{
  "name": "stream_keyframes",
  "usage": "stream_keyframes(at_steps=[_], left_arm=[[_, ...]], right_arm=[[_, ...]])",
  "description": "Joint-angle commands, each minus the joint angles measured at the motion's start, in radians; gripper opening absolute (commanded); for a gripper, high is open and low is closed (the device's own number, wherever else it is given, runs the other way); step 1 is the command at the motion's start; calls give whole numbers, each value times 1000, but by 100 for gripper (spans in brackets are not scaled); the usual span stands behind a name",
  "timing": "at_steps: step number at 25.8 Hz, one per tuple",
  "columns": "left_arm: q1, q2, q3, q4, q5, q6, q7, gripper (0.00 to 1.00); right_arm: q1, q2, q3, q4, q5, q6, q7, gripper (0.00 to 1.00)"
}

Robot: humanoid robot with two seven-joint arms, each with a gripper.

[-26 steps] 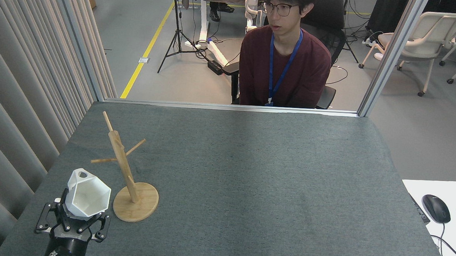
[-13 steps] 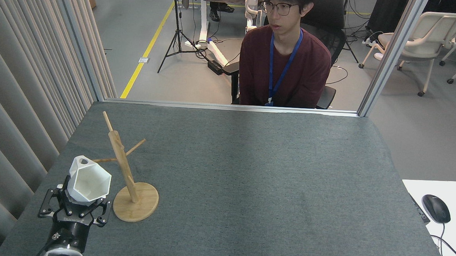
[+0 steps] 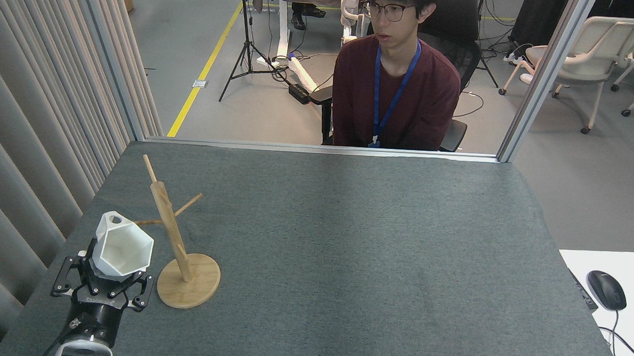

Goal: Hang cup on storage rack
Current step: 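Carry the cup with the left gripper to the wooden stand's peg, then hook the cup onto the peg and open the left gripper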

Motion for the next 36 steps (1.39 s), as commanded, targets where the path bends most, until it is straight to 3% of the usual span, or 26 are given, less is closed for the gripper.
stream_keyframes(at_steps=[1, 11, 36], left_arm=[[3, 5, -2, -11, 2, -40, 8, 28], [0, 70, -8, -15, 4, -89, 17, 28], [17, 67, -92, -3, -32, -85, 34, 28]], right_arm=[[-1, 2, 0, 2, 0, -1, -2, 99], [-1, 5, 0, 5, -3, -1, -11, 99], [-1, 5, -5, 10, -6, 1, -25, 99]])
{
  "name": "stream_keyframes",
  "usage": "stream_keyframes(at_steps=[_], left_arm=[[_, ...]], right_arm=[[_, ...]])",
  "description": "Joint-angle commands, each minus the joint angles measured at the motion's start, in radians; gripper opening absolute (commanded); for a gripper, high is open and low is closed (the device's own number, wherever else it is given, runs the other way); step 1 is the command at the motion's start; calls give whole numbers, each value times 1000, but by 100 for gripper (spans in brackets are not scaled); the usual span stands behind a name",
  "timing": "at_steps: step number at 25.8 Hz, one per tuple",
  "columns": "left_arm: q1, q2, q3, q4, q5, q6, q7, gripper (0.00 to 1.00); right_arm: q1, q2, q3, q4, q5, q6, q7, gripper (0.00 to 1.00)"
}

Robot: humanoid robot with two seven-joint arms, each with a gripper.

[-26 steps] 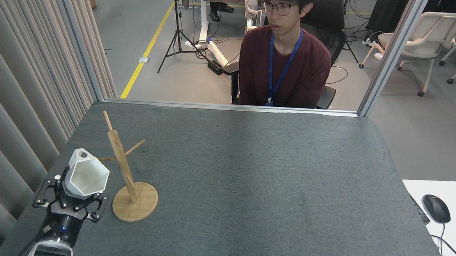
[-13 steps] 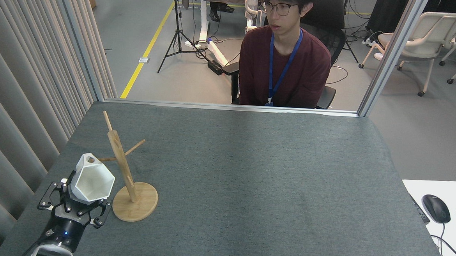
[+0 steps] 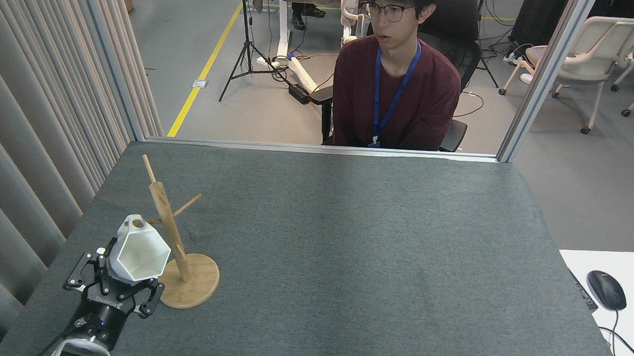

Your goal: Hang cup on storage rack

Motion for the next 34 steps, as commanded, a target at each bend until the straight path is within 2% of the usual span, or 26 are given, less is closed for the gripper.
stream_keyframes(at_steps=[1, 2, 4, 5, 6, 7, 18, 21, 26, 28, 31, 34], left_arm=[[-3, -1, -15, 3, -8, 3, 0, 28], [-3, -2, -15, 3, -13, 3, 1, 29], [-5, -5, -21, 5, -16, 5, 9, 36], [-5, -8, -23, 6, -16, 5, 18, 47], [-5, -11, -23, 9, -14, 5, 23, 71], [-6, -13, -23, 16, -11, 5, 26, 100], [7, -14, -14, 17, 26, 6, 40, 100], [72, -14, 12, -1, 76, 15, 52, 100], [231, -2, 57, -50, 309, -6, 54, 100], [293, -1, 65, -89, 417, -44, 58, 100], [386, -4, 100, -202, 599, -169, 57, 100], [448, -16, 100, -265, 705, -279, 52, 100]], right_arm=[[0, 0, -2, 2, -1, 0, -10, 99], [0, 0, -2, 5, -1, 0, -11, 99], [0, 0, -2, 12, -1, 0, -14, 99], [0, 0, -2, 14, -1, 0, -16, 99], [0, 0, -2, 14, -1, 0, -16, 99], [0, 0, -2, 17, -1, 0, -16, 99], [-2, -2, 0, 18, -1, 0, -16, 99], [0, -2, 2, 18, -1, 0, -16, 99], [-3, -6, 2, 18, -1, 0, -16, 99], [-5, -8, 0, 18, -1, 0, -16, 99], [0, -12, -6, 14, -1, 0, -16, 99], [8, -14, -46, -2, -1, -9, -18, 99]])
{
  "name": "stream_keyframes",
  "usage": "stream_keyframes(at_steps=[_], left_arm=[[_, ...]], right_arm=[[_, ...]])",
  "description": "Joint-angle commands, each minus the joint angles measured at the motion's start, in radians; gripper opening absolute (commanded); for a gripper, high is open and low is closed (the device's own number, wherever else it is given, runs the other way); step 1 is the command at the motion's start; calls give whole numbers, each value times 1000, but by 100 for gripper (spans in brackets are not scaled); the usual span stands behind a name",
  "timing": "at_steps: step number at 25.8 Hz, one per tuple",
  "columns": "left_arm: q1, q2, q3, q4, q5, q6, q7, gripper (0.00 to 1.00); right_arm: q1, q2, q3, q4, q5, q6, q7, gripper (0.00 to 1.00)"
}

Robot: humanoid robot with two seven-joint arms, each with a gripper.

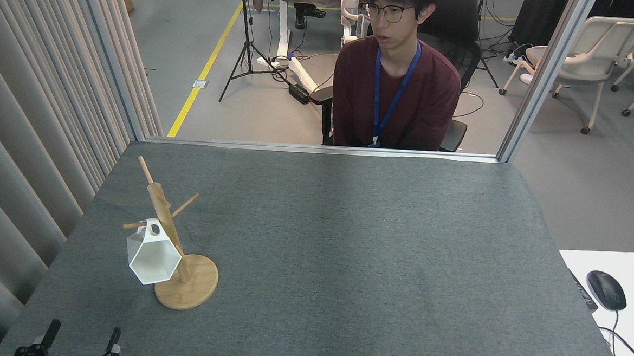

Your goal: Hang cup on storage rack

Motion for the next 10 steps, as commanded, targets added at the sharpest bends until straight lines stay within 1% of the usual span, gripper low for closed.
stream_keyframes(at_steps=[1, 4, 6, 8, 10], left_arm=[[65, -7, 5, -77, 136, -103, -7, 100], [71, -5, 5, -90, 164, -104, -10, 100], [75, -1, 5, -99, 175, -124, -11, 100], [97, 5, 3, -106, 175, -196, -11, 100], [106, 8, 2, -116, 173, -233, -13, 100]], right_arm=[[7, -2, -31, -15, 0, -6, 0, 99], [19, -5, -54, -31, 0, -8, 0, 99], [38, -7, -63, -37, 3, -8, 0, 99], [44, -15, -66, -46, 6, -6, -1, 99], [44, -31, -67, -54, 6, -5, -7, 99]])
